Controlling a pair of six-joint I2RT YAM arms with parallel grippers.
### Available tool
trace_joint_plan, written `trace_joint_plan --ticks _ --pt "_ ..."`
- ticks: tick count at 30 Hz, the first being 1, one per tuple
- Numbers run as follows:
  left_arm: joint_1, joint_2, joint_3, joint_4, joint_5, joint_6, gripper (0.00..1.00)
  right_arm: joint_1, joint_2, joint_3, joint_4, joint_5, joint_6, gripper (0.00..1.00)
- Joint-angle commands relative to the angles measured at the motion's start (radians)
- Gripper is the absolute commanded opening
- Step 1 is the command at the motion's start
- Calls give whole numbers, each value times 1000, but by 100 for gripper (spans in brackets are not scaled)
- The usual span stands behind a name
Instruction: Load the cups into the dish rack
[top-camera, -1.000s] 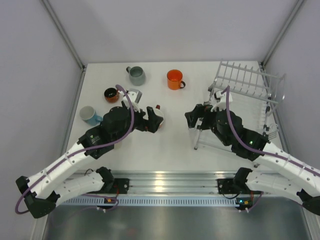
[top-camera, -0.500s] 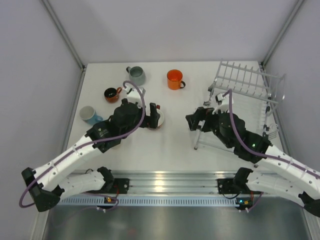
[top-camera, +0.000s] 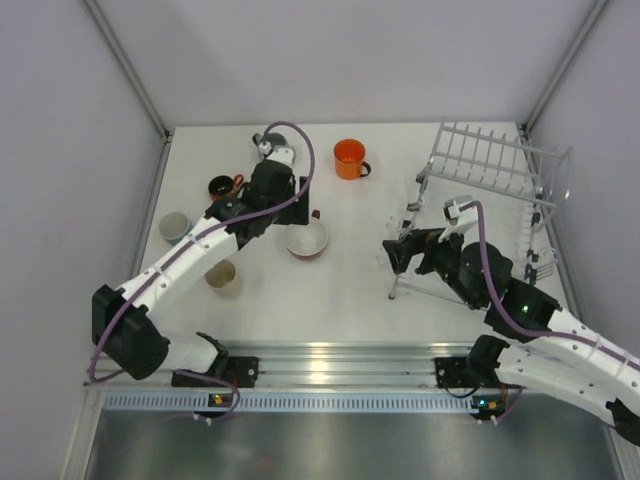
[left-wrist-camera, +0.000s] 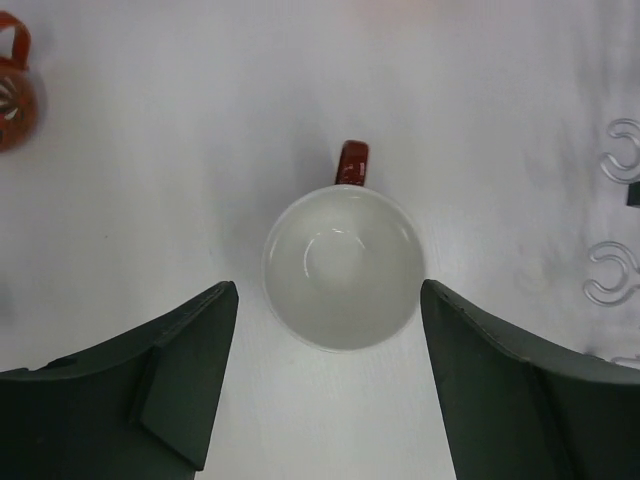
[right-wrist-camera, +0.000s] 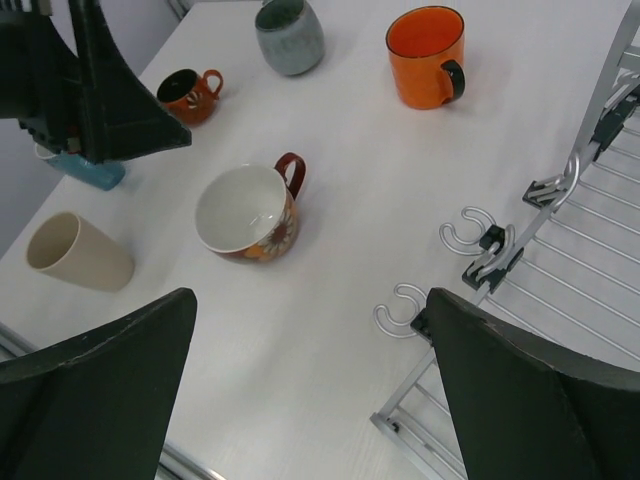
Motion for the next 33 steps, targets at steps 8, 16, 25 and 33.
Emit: trace_joint_plan --ticks 8,16,25,33 --pt "124 148 28 -35 350 66 62 13 -46 -29 23 -17 -43 98" --pt "15 261 36 -33 337 75 59 13 -41 -35 10 -17 -30 98" --pt "-23 370 65 -33 317 74 49 14 -77 -65 8 -7 -9 98" --pt "-34 416 70 -33 295 55 40 14 -92 -72 -6 -1 -3 97"
